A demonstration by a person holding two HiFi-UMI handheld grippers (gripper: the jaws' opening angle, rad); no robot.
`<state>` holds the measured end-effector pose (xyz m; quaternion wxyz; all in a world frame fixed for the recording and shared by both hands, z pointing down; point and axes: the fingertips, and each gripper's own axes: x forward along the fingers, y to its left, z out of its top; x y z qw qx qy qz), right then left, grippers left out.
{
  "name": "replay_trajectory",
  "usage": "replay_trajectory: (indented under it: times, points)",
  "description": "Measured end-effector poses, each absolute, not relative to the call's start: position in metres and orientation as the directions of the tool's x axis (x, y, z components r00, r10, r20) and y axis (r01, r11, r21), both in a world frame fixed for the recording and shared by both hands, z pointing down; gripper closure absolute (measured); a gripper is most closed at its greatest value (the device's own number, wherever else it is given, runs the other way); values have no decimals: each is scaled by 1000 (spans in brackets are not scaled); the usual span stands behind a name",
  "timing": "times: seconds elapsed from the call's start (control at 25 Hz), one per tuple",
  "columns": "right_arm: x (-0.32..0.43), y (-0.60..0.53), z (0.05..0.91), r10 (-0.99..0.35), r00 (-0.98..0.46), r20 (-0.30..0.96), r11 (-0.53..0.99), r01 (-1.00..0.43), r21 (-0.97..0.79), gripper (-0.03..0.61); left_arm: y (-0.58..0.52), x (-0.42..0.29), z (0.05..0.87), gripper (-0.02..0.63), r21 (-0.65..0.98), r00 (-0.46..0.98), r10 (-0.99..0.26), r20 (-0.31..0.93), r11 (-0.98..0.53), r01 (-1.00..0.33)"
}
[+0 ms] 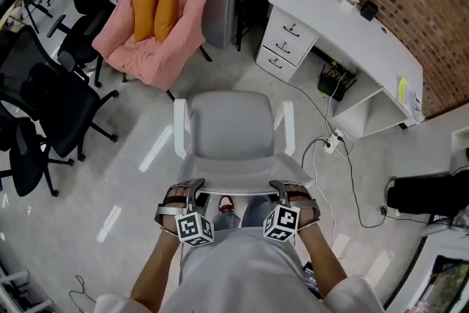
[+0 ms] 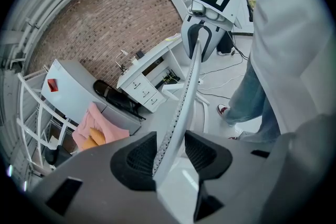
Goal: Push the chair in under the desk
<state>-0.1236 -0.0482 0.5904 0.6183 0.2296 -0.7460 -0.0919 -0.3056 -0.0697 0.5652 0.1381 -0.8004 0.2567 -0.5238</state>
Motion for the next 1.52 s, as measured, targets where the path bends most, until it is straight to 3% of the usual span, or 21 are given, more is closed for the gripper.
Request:
replay_trajectory:
  times: [1.52]
  points:
    - [-97, -20, 585, -528, -102, 843, 795, -409, 448, 451, -92, -267, 569, 438, -527, 355, -518, 778, -846, -80]
